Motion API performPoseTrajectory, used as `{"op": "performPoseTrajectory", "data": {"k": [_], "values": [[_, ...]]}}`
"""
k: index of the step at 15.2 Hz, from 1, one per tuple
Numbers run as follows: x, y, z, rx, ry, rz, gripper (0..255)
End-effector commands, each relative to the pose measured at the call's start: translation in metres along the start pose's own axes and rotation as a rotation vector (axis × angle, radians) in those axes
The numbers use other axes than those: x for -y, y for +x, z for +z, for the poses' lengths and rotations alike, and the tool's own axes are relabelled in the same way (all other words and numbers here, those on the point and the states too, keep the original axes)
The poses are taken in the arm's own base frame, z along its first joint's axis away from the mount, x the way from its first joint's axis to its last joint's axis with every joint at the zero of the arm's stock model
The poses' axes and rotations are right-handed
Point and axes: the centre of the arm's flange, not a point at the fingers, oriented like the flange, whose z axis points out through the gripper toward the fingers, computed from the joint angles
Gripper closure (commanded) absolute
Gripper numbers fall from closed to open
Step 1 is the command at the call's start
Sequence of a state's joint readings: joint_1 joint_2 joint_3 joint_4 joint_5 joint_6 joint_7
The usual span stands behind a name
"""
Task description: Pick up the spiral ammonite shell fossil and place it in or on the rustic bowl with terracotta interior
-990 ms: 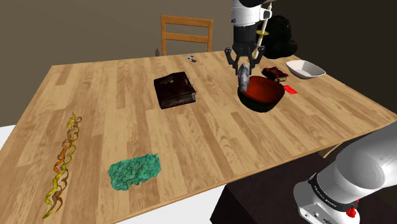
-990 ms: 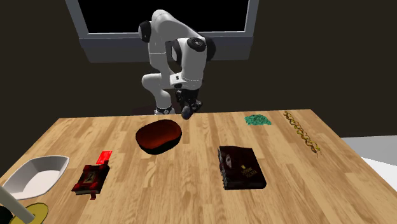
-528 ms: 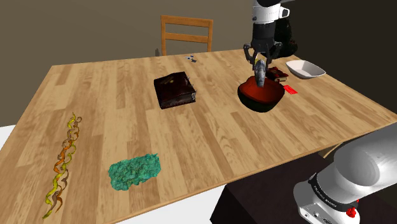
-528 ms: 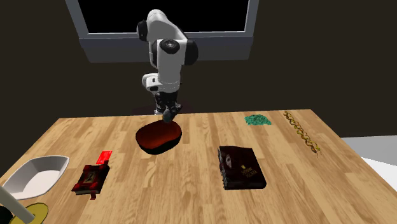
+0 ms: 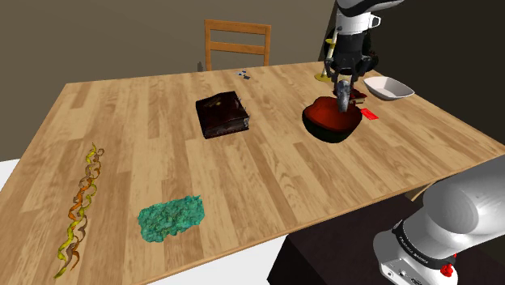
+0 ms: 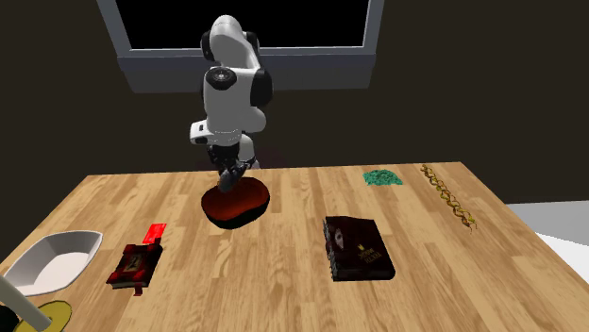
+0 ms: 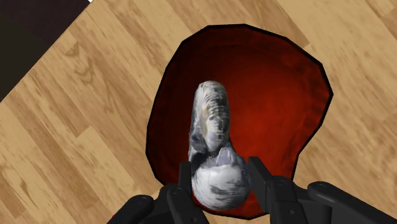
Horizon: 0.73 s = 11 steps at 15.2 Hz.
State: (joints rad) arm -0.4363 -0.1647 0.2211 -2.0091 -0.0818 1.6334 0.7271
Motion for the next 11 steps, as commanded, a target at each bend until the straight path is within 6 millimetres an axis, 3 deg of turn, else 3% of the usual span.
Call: {"op": "performPoseTrajectory", "data": {"k": [1,9,11], "values": [[0.001,0.002,0.010,-0.001,0.000,0.000,255],[0.011,0.005,0.053,-0.001,0.000,0.000,255],[0.011,0.005,0.053,-0.001,0.000,0.000,255]]}}
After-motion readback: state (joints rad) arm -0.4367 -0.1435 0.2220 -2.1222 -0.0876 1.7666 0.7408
